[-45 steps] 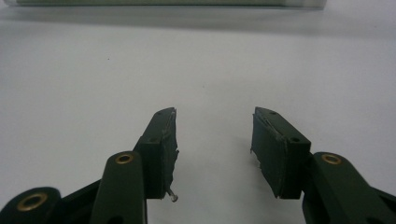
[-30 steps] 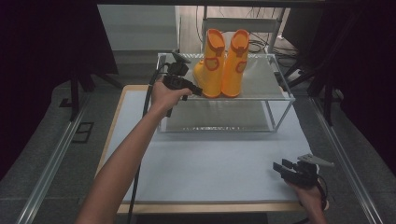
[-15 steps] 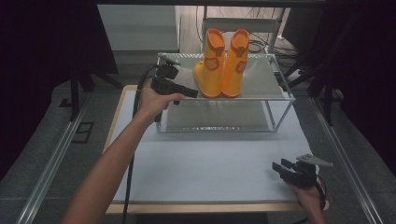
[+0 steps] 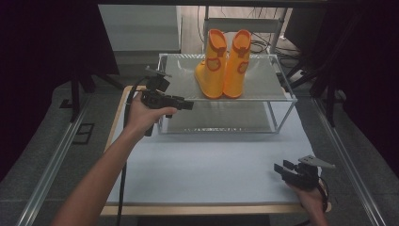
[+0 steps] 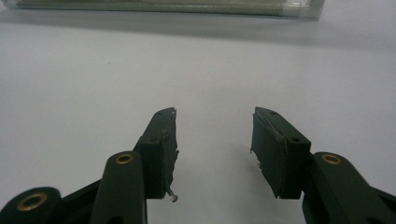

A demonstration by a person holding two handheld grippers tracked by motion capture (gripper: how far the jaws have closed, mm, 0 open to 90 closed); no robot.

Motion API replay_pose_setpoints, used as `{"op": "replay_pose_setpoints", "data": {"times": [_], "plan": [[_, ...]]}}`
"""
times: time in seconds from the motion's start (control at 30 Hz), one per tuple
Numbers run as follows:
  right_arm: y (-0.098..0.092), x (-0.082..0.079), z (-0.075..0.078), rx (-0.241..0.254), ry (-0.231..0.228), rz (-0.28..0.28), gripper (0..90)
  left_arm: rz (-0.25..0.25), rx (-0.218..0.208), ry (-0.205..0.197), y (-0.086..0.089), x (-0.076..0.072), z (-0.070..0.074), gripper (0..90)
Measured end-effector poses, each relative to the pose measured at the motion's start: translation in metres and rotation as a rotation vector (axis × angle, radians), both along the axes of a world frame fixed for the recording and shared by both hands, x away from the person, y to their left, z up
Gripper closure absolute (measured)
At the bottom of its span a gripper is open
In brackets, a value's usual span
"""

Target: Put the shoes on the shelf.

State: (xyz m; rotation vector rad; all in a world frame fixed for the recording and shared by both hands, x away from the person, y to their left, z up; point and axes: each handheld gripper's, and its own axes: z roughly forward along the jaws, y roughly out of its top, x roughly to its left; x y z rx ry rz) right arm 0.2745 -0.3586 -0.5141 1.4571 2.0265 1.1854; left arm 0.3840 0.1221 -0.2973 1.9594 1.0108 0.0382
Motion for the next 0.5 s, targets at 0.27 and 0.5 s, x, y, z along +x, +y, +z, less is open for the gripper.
{"op": "replay_pose_setpoints", "data": {"times": [0.27,0.5], "plan": [[0.000,0.000,0.000,-0.002,0.000,0.001,49.9,-0.024,-0.029,0.006,0.023,-0.020,-0.009,50.2],[0.002,0.001,-0.001,-0.006,0.006,0.005,49.9,-0.012,-0.050,0.023,0.042,-0.040,-0.032,50.2]]}}
